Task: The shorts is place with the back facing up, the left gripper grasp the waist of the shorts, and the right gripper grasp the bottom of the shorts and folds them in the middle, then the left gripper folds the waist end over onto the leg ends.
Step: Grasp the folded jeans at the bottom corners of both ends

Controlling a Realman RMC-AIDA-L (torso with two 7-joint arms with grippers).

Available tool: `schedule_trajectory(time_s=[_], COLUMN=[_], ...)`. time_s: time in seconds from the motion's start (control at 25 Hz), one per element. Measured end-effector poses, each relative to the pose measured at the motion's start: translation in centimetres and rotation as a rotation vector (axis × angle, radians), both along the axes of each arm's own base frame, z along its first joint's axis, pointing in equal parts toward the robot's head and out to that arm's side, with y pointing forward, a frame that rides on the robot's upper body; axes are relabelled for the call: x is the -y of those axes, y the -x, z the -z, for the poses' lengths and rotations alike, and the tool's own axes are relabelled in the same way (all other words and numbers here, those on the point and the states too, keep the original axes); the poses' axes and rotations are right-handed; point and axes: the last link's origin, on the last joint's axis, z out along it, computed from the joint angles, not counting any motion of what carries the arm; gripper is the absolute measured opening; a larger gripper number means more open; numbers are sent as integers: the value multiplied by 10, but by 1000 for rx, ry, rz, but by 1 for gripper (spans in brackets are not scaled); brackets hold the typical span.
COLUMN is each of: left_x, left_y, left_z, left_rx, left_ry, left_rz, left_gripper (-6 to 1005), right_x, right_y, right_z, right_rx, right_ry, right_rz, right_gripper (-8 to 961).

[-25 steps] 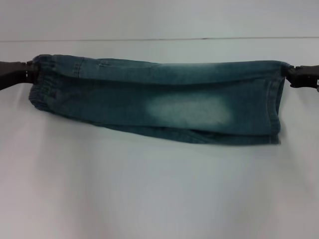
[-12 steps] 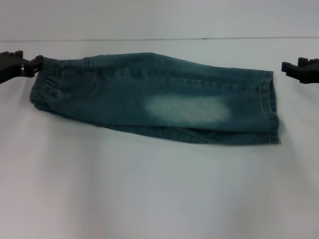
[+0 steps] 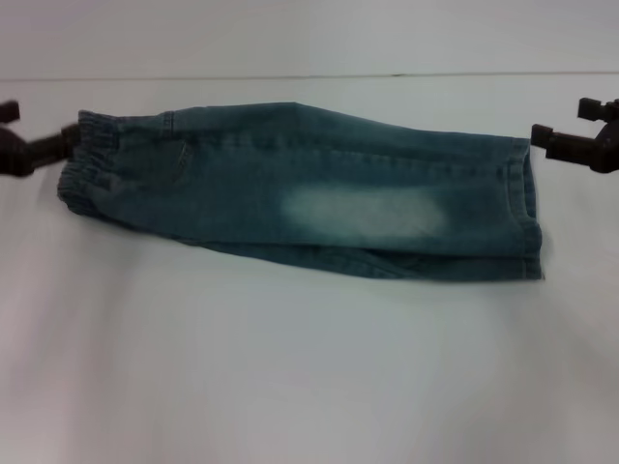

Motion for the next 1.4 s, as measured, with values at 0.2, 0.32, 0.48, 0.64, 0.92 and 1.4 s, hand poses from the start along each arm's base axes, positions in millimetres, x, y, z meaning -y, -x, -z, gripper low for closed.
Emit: schedule_trajectory(time_s=[0.2,0.32,0.48,0.64,0.92,1.4], left_x=[20,25,22,16,5,-5], left_y=[14,19,29,37,41,36], left_z=[8,16,24,35,49,63], left_rx=[-48,-83,-145,-199,-284,-351], left_ry=[64,86,81,69,68,90], left_rz=[6,10,-13,-34,-17,30], left_gripper=[916,938,939,937,934,932], right_x=[13,17,21,28,49,53], right_y=[11,13,17,20,32,43], right_z=[1,1,5,9,22,49], right_rx=[-21,-30,-34,-38,-37,-58], right_ry=[77,94,122,158,318,445], right_rz=[-91,-115,-146,-187,-312,-362], right_gripper=[919,927,937,936,937,934])
